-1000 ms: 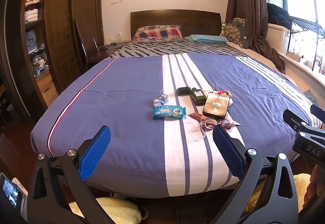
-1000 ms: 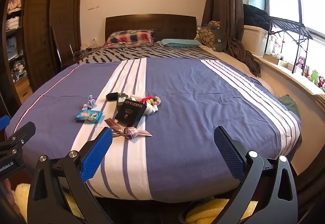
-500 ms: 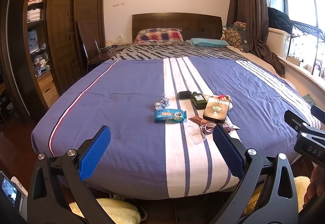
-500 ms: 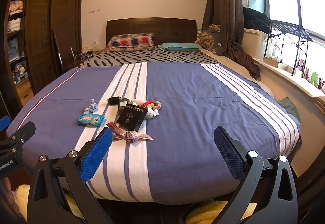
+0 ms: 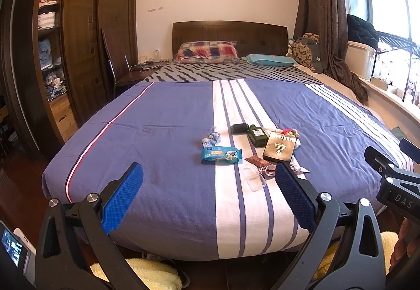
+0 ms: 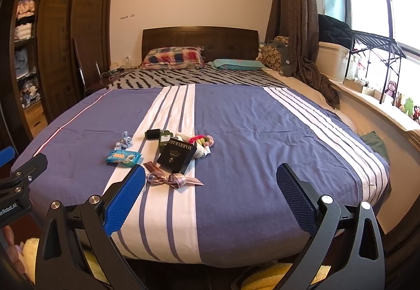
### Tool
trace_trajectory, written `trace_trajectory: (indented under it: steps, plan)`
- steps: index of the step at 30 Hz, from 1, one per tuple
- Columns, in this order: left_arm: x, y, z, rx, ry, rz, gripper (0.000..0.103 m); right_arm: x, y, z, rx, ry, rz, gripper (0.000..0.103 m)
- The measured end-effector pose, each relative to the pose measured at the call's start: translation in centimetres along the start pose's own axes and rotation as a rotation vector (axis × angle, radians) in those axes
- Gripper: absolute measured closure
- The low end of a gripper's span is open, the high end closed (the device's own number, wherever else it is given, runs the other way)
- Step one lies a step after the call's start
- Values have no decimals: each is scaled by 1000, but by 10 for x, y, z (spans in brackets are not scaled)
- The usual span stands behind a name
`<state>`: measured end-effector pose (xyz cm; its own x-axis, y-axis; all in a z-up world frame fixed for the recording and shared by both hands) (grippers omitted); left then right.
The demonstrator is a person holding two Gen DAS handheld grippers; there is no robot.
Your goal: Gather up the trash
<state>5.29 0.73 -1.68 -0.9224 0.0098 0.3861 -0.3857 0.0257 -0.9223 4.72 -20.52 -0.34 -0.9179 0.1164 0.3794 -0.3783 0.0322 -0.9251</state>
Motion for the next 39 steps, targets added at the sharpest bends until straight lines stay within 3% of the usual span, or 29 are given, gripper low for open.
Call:
trace_trajectory:
  steps: [39]
  plan:
    - [5, -2, 3, -5, 6, 10, 8, 1, -2, -3, 2, -8, 0, 3]
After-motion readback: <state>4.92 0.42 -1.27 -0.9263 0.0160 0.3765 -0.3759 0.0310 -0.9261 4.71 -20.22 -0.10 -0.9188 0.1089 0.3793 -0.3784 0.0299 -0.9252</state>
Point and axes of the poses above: each gripper's, at about its wrist camera, not at the fingertips, and x roughly against the way its jaws point, z to its right, y to its underside, the point moved 7 cm from there along -x, roughly the way its jaws point, and after that the axes turned 6 degrees about z, right-handed, at the moved point
